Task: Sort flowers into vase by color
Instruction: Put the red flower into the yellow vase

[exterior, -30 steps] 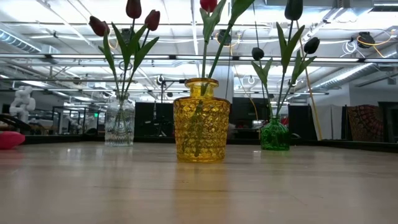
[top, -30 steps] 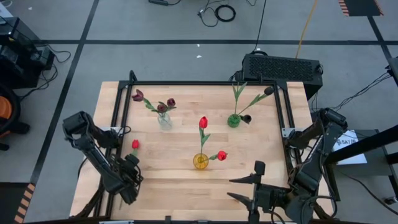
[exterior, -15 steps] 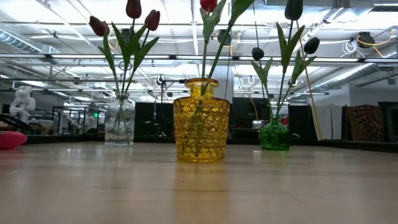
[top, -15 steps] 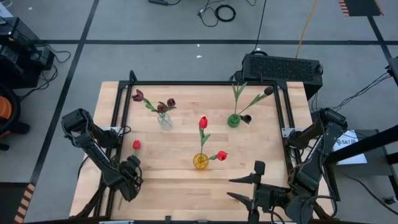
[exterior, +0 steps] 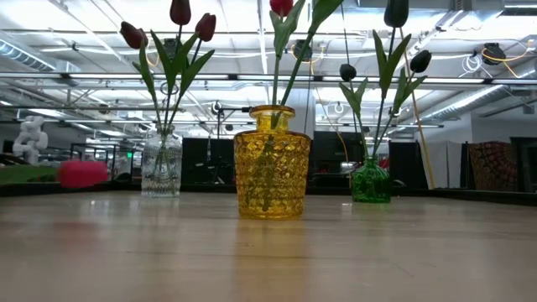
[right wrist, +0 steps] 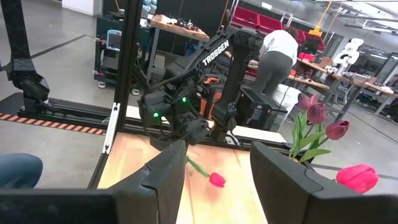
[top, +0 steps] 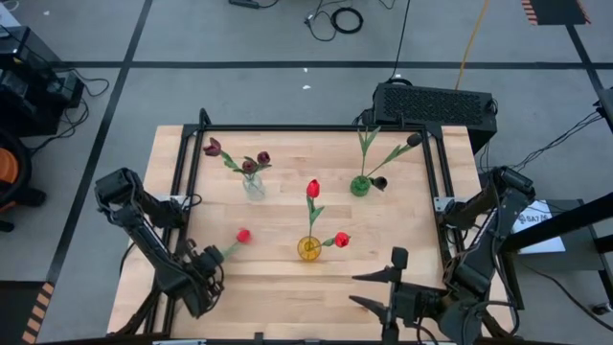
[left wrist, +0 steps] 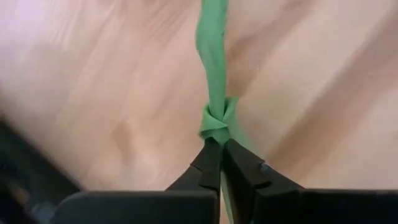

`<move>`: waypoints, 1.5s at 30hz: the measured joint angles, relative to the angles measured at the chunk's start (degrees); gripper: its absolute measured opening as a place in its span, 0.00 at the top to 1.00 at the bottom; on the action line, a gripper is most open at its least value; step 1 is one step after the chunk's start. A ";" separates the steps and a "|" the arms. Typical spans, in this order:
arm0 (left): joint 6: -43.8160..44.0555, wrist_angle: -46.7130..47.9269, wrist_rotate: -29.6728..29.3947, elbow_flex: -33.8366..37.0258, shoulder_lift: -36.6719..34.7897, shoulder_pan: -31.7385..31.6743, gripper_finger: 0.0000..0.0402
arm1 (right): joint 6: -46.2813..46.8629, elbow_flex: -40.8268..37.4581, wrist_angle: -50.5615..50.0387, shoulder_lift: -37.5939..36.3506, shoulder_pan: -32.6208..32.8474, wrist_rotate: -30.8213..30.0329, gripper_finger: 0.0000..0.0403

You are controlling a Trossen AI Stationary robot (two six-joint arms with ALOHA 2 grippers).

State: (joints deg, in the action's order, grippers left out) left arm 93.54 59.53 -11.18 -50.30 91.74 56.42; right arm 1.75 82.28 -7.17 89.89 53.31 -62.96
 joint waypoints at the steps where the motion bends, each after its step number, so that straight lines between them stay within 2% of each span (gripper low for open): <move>1: -1.12 -0.29 -1.04 -0.76 0.00 0.00 0.96 | -0.06 0.00 -0.01 0.00 0.01 0.00 0.57; 7: -7.04 -0.92 -7.04 -3.59 -0.13 -0.07 0.93 | -0.06 0.00 -0.02 0.00 -0.12 0.00 0.57; 16: -13.03 -3.25 -13.74 -4.09 -0.32 -0.17 0.93 | -0.06 0.00 -0.01 0.00 -0.10 0.00 0.57; 19: -14.48 -4.64 -19.82 -6.23 -1.29 0.64 0.94 | -0.06 0.02 -0.03 0.00 -0.10 -0.02 0.57; 24: -22.69 -5.92 -30.85 -12.63 -4.51 2.25 0.97 | -0.06 0.02 -0.02 0.00 -0.12 0.00 0.57; 29: -39.32 -12.17 -40.95 -18.40 -7.28 1.89 0.97 | 0.03 0.02 0.02 0.00 -0.21 0.00 0.57; 32: -50.61 -17.90 -44.93 -19.92 -8.04 0.20 0.97 | 0.12 0.02 0.04 0.00 -0.23 -0.02 0.57; 37: -69.47 -32.92 -52.28 -20.43 -8.87 -4.28 0.97 | 0.14 0.02 0.04 0.00 -0.37 0.00 0.57; 40: -81.67 -43.45 -51.44 -20.44 -9.52 -7.57 0.97 | 0.12 0.02 0.02 0.00 -0.39 0.00 0.57; 45: -98.19 -63.22 -42.36 -20.44 -10.89 -12.70 0.97 | -0.03 0.02 0.04 0.00 -0.36 -0.01 0.57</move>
State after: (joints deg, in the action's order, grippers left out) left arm -4.65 -3.69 -53.54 -70.74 80.85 43.72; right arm 1.72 82.30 -7.14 89.89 52.95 -62.97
